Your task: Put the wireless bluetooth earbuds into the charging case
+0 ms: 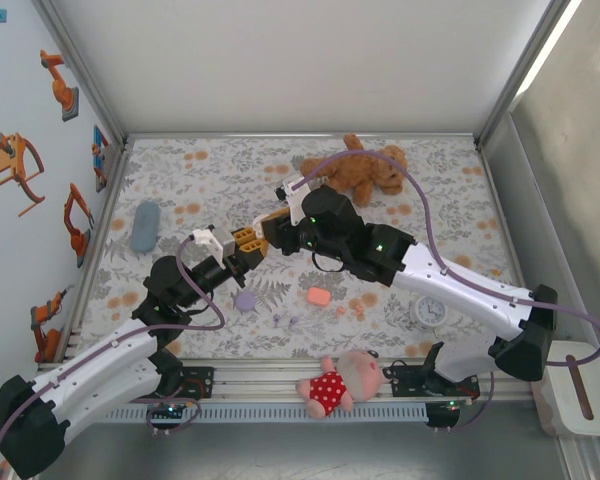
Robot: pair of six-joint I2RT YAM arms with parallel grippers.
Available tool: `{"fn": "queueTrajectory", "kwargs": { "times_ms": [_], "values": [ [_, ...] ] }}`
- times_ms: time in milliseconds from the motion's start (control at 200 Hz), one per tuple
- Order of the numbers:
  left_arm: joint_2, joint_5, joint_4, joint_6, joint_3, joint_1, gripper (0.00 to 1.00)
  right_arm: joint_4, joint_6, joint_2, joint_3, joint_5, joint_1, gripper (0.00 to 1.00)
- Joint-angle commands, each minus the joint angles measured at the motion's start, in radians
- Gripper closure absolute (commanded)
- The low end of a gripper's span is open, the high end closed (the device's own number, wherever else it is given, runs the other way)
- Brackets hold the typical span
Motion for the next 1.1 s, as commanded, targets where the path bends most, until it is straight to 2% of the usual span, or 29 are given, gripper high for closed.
{"fn": "queueTrajectory", "kwargs": {
  "times_ms": [0,215,396,536,621,801,982,1097],
  "values": [
    [-0.004,0.003,0.053,-0.004,0.03,-0.005,1.0,-0.014,-0.011,0.007,0.017,-0.009,0.009,0.74],
    [-0.004,0.006,0.052,-0.011,0.02,-0.006,1.0,-0.057,-0.025,-0.016,0.055,0.026,0.009,0.65],
    [-0.013,0.003,0.059,-0.025,0.0,-0.005,1.0,-0.074,-0.062,-0.069,0.076,0.067,0.006,0.5],
    [-0.028,0.007,0.049,-0.029,-0.007,-0.006,1.0,-0.095,-0.09,-0.107,0.079,0.079,-0.016,0.35],
    [-0.039,0.022,0.04,-0.03,-0.006,-0.005,1.0,-0.095,-0.088,-0.131,0.067,-0.01,-0.062,0.25],
    [-0.049,0.05,0.037,-0.032,0.0,-0.005,1.0,-0.05,0.017,-0.155,0.013,-0.324,-0.209,0.1],
    [-0.047,0.076,0.054,-0.034,0.006,-0.005,1.0,0.072,0.096,-0.163,-0.057,-0.534,-0.246,0.05],
    [-0.041,0.085,0.06,-0.033,0.012,-0.005,1.0,0.076,0.114,-0.142,-0.06,-0.589,-0.246,0.05]
  ]
}}
